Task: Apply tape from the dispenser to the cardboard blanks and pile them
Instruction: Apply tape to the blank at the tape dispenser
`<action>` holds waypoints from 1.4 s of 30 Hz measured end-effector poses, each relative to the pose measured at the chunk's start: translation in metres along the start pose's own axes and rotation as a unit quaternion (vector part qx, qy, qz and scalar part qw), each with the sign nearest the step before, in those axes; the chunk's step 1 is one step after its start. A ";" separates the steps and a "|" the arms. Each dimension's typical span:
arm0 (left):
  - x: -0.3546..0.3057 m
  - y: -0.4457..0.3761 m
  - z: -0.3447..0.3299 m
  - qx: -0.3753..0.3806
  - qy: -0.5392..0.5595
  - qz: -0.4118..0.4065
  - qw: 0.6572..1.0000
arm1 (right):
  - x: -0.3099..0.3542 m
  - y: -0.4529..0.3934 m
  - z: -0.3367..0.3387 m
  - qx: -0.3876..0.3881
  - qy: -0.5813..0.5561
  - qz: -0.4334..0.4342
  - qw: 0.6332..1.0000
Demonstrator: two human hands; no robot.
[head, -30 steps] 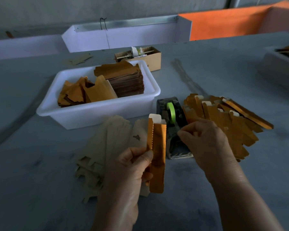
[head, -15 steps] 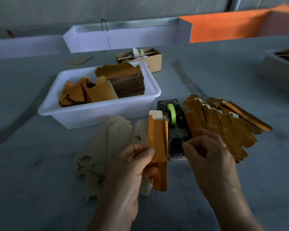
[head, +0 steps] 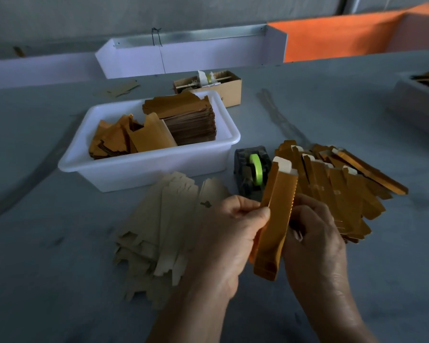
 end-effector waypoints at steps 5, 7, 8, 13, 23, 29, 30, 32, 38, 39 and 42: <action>0.001 0.000 -0.002 -0.006 0.007 0.008 1.000 | 0.007 -0.004 0.000 -0.014 0.026 0.046 0.999; 0.001 -0.001 -0.002 -0.007 0.011 0.010 1.000 | 0.008 -0.006 -0.001 -0.012 0.034 0.055 0.998; 0.001 -0.001 -0.001 -0.005 0.007 0.008 1.000 | 0.008 -0.006 -0.001 -0.010 0.036 0.055 0.998; -0.001 0.002 0.001 0.000 -0.018 -0.005 1.000 | 0.006 -0.007 0.012 -0.007 0.004 0.058 0.998; -0.004 0.015 0.019 -0.018 -0.011 -0.015 1.000 | 0.029 -0.006 0.036 0.193 -0.275 -0.083 0.938; -0.004 0.019 0.022 -0.004 0.002 0.000 1.000 | 0.034 -0.003 0.027 0.214 -0.216 -0.014 0.952; -0.004 0.020 0.022 -0.001 0.003 -0.001 1.000 | 0.033 -0.003 0.027 0.214 -0.213 -0.010 0.953; -0.005 0.021 0.022 0.002 0.001 -0.007 1.000 | 0.034 -0.002 0.027 0.213 -0.209 -0.008 0.954; -0.003 0.024 0.021 0.010 -0.022 -0.028 0.999 | 0.033 -0.004 0.027 0.206 -0.138 0.013 0.969; -0.003 0.024 0.021 0.015 -0.017 -0.025 0.999 | 0.032 -0.004 0.027 0.203 -0.132 0.012 0.970; -0.003 0.025 0.021 0.029 -0.023 -0.033 0.999 | 0.031 -0.003 0.026 0.197 -0.118 0.012 0.973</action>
Point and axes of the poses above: each hand's wrist, its own y-axis away from the middle knuckle, its own z-axis out of the back of the hand, x = y × z, the point moved 5 cm from there along -y, towards the middle knuckle, and after that the axes turned 12 degrees about -x, right-handed, at the moved point
